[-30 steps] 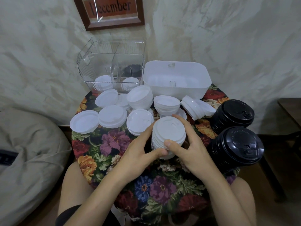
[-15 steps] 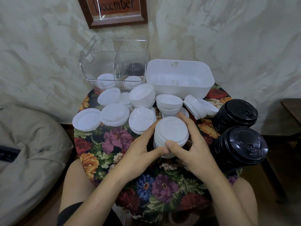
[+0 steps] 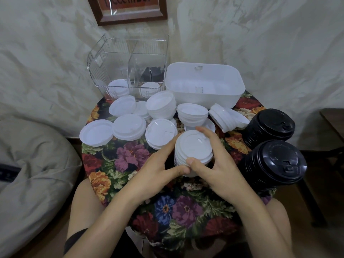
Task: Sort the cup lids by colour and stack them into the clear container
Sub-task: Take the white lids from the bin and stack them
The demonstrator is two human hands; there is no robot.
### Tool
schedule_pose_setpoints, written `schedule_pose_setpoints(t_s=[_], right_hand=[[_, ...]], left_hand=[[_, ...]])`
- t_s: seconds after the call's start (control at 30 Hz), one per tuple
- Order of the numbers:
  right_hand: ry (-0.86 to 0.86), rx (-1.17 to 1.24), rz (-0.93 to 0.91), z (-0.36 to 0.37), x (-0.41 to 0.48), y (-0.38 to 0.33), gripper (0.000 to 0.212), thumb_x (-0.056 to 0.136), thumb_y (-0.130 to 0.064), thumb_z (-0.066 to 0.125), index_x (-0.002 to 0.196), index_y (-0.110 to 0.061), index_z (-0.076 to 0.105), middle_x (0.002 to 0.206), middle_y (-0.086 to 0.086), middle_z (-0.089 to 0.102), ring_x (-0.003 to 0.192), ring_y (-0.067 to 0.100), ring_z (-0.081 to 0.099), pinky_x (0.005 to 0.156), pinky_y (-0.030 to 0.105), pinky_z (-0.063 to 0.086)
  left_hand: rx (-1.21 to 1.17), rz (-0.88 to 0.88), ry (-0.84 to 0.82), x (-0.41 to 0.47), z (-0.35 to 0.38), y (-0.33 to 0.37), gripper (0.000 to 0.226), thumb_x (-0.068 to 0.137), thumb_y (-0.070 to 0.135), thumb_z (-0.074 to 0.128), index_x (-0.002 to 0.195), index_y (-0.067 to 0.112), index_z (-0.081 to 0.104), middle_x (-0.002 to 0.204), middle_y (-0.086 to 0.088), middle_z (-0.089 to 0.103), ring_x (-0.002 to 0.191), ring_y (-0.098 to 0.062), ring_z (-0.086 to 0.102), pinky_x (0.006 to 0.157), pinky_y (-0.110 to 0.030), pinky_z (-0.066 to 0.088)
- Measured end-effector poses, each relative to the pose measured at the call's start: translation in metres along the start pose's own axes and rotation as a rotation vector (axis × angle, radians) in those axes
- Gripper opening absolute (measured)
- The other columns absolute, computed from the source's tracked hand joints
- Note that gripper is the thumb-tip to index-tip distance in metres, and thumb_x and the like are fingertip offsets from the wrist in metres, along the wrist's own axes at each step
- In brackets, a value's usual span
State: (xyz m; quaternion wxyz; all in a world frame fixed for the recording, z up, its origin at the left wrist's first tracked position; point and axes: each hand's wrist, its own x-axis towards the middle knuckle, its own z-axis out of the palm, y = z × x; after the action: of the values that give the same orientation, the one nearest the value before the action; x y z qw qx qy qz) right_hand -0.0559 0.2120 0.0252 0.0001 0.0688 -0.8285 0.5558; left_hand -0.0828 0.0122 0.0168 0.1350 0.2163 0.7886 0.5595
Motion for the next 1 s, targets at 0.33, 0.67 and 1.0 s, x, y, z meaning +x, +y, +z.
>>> schedule_pose_setpoints(t_s=[0.33, 0.67, 1.0], right_hand=[[0.118, -0.057, 0.046, 0.012, -0.009, -0.006, 0.073, 0.089, -0.050, 0.071, 0.151, -0.045, 0.032, 0.146, -0.024, 0.043, 0.131, -0.011, 0.041, 0.095, 0.002, 0.037], [0.104, 0.028, 0.053, 0.009, -0.009, -0.008, 0.077, 0.083, -0.051, 0.077, 0.149, -0.046, 0.037, 0.143, -0.028, 0.048, 0.133, -0.007, 0.045, 0.107, 0.024, 0.041], [0.128, 0.169, 0.025, 0.011, -0.009, -0.005, 0.068, 0.085, -0.046, 0.076, 0.144, -0.042, 0.043, 0.128, -0.045, 0.053, 0.123, -0.019, 0.049, 0.092, 0.002, 0.040]], left_hand=[[0.063, -0.007, 0.055, 0.001, 0.005, 0.002, 0.075, 0.092, 0.036, 0.075, 0.156, 0.041, 0.036, 0.151, 0.029, 0.047, 0.142, 0.005, 0.041, 0.119, -0.039, 0.037], [-0.248, -0.007, 0.003, 0.002, -0.009, 0.006, 0.051, 0.107, 0.023, 0.051, 0.156, 0.031, 0.040, 0.156, 0.019, 0.047, 0.146, -0.001, 0.039, 0.121, -0.030, 0.035], [-0.113, 0.024, 0.080, 0.011, 0.002, 0.009, 0.046, 0.104, 0.040, 0.047, 0.150, 0.038, 0.048, 0.146, 0.030, 0.053, 0.138, 0.009, 0.044, 0.108, -0.010, 0.036]])
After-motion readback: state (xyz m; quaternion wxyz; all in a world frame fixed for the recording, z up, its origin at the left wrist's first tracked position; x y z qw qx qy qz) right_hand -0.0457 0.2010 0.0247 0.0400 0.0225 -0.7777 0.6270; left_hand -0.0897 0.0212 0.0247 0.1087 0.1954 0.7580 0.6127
